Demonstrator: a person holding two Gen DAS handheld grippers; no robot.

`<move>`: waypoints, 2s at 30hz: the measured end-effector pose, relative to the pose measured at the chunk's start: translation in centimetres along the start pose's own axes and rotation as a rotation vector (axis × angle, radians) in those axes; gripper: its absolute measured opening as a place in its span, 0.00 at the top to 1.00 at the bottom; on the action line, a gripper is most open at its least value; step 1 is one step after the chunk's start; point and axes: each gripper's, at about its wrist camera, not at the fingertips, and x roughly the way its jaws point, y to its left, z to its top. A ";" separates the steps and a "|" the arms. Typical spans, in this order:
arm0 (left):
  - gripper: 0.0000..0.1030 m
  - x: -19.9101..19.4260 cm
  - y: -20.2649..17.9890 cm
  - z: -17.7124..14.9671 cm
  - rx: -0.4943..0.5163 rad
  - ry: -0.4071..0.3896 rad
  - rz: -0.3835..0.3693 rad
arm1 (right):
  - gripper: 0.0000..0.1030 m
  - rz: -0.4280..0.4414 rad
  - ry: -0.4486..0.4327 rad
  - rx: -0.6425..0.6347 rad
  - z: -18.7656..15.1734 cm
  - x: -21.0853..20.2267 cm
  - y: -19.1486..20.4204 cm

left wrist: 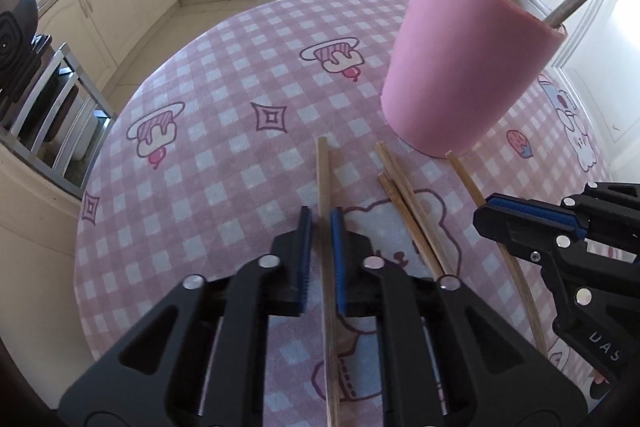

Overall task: Organize utensils
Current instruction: 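Raise the left tool's chopstick over the pink cup while the right tool carries its own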

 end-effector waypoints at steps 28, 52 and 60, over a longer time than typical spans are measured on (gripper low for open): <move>0.94 -22.5 -4.1 -0.3 0.028 -0.530 -0.188 | 0.96 -0.032 -0.514 -0.066 0.7 -18.2 2.7; 0.94 -22.9 -4.2 7.6 -0.142 -0.912 -0.144 | 0.96 -0.182 -0.790 -0.096 5.7 -21.8 1.2; 0.94 -19.4 -4.9 7.9 -0.127 -0.900 -0.112 | 0.96 -0.156 -0.734 -0.087 5.4 -19.4 0.1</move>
